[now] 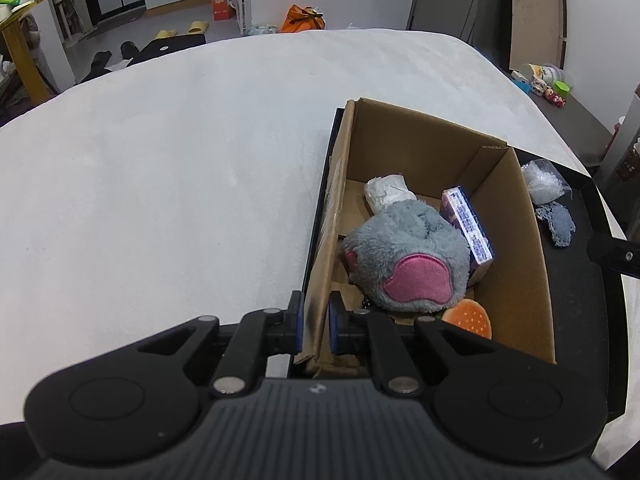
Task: Organize soft objects
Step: 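Grasp the blue denim plush with the right tool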
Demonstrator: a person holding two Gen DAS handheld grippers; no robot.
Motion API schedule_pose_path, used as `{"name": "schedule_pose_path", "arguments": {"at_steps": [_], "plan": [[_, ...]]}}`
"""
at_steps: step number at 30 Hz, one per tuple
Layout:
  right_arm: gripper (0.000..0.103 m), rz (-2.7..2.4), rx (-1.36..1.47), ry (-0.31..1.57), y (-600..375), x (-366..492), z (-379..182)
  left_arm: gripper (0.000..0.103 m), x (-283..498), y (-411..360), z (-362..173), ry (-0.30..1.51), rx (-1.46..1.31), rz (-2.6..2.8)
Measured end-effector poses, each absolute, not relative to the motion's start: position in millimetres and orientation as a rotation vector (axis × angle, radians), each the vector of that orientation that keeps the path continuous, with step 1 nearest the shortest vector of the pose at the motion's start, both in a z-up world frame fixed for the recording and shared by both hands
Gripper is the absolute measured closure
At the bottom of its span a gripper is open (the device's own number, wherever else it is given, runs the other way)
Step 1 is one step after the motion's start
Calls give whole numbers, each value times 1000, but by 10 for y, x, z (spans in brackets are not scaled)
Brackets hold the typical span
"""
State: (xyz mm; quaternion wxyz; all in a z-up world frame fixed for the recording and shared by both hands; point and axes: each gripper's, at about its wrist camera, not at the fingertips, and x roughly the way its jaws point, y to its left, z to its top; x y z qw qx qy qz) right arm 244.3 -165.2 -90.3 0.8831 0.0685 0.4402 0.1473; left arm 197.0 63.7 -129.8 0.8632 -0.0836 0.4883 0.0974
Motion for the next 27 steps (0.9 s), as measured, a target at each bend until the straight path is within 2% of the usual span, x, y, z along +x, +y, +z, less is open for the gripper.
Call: {"name": "schedule_pose_path", "arguments": {"at_steps": [10,14,15,27], "plan": [[53,305,77,933,-1900,2626,-1016,84,2052,564,-1241,1027,-143,259],[53,305,66,943,-1985,2734,-1063,64,2098,546,-1210,1026,-138,281],[53,309,66,945,-2004,2759,-1069,61,2107,540,-1201,1027,-139,286],[53,285,115,953,-2269,3172,-1156,53,2306,406,-1092,1014,-62,325]]}}
